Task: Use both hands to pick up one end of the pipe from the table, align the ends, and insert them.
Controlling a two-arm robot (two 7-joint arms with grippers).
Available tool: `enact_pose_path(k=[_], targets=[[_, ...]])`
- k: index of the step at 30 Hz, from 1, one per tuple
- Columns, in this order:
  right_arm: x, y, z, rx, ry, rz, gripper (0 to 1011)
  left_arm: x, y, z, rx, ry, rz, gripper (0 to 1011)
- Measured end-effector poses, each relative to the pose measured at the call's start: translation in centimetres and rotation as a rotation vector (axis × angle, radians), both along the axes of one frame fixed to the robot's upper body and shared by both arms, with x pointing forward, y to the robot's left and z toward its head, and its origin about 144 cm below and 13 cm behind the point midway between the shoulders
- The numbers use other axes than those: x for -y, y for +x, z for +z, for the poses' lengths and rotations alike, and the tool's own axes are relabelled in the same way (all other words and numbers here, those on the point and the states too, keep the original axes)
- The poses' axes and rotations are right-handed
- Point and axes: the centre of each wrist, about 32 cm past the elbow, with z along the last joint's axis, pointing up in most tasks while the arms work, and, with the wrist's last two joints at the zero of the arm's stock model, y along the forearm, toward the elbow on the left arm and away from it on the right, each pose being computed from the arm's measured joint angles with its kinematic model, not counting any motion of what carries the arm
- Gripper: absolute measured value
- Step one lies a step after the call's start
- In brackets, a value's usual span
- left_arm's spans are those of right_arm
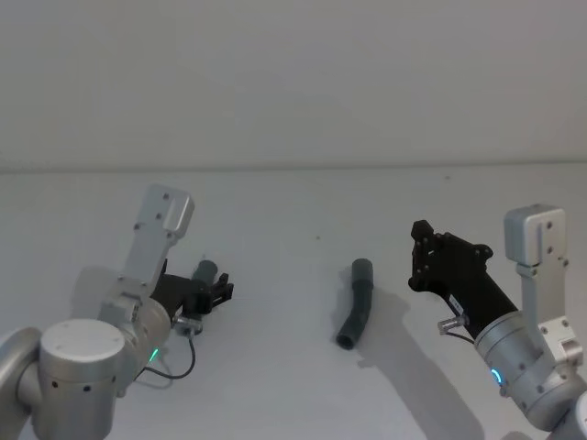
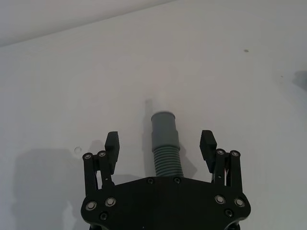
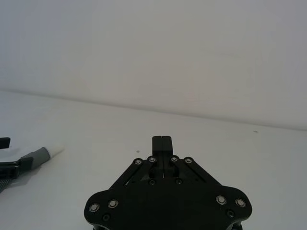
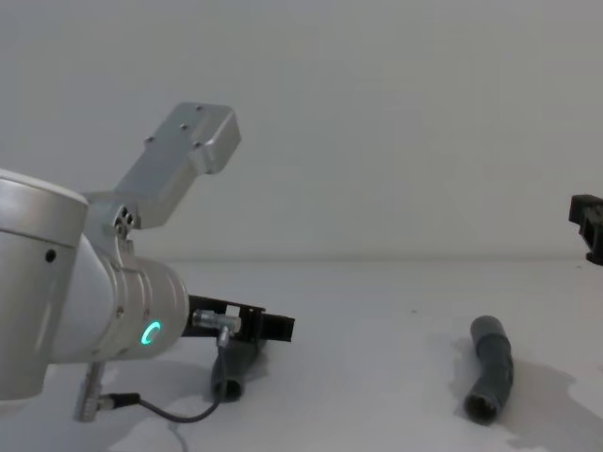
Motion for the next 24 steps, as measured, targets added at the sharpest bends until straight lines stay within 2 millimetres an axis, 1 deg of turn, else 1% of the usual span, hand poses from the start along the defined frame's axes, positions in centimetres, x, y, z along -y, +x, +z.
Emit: enact_pose_path(k=[8, 13, 24], targets=[[0.0, 0.0, 0.0, 0.0, 0.0, 0.0, 0, 0.4, 0.8, 0.1, -0.004, -0.004, -0.01, 1001], [0.0, 0.0, 0.0, 0.0, 0.0, 0.0, 0, 0.7, 1.2, 0.6, -0.014, -0.005, -0.022, 1001], [0.0, 0.0, 0.0, 0.0, 0.0, 0.0, 0, 1.1, 1.4, 1.4, -0.041, -0.008, -0.033, 1001]])
